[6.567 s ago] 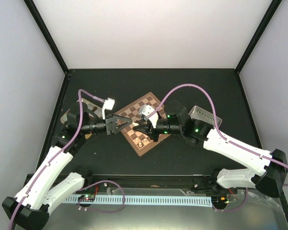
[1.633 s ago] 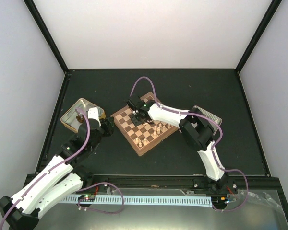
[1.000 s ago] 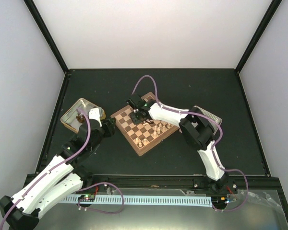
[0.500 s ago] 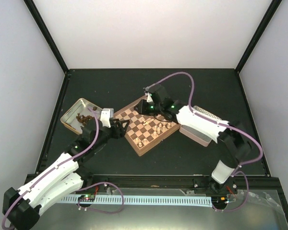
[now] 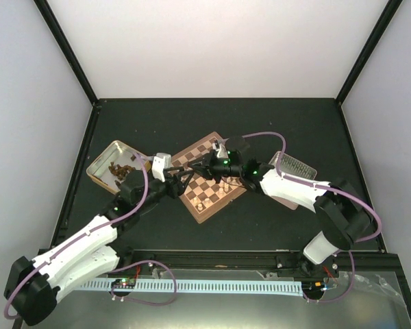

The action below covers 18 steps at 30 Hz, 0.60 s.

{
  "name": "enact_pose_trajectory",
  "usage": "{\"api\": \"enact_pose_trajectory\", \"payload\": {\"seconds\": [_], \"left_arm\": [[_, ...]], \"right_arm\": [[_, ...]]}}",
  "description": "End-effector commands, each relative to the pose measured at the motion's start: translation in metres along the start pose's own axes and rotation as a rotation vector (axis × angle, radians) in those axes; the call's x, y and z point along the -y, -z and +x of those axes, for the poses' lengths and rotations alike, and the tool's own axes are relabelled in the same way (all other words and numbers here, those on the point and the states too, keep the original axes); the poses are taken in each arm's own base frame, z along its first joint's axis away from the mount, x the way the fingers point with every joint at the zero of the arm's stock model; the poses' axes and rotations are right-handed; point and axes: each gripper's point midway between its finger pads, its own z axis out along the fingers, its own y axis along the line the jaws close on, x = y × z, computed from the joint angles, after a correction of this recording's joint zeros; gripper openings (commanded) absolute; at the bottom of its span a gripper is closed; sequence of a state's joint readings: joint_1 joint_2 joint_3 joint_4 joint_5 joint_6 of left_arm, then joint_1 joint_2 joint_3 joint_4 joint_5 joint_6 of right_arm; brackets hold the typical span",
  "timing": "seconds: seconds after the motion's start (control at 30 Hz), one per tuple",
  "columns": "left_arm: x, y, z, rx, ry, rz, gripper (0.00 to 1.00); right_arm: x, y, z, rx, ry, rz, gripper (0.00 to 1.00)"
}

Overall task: Set up the chess pieces on the board
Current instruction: Place the chess piece on the chessboard.

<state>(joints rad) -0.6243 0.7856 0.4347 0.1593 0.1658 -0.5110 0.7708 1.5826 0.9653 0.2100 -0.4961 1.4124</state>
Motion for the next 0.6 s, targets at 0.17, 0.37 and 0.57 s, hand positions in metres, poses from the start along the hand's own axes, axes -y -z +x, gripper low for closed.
{"api": "enact_pose_trajectory", "payload": {"seconds": [0.17,0.37,0.57], "left_arm": [[0.007,-0.013,0.003,-0.029,0.000,0.027,0.47],[0.008,-0.013,-0.006,-0.003,-0.012,0.020,0.35],[0.007,-0.012,-0.012,0.019,-0.019,0.008,0.31]], "right_arm": [[-0.037,0.010,0.011,-0.056,-0.097,-0.172,0.12],[-0.033,0.011,0.012,-0.057,-0.094,-0.160,0.12],[-0.030,0.011,0.013,-0.058,-0.086,-0.147,0.12]]}}
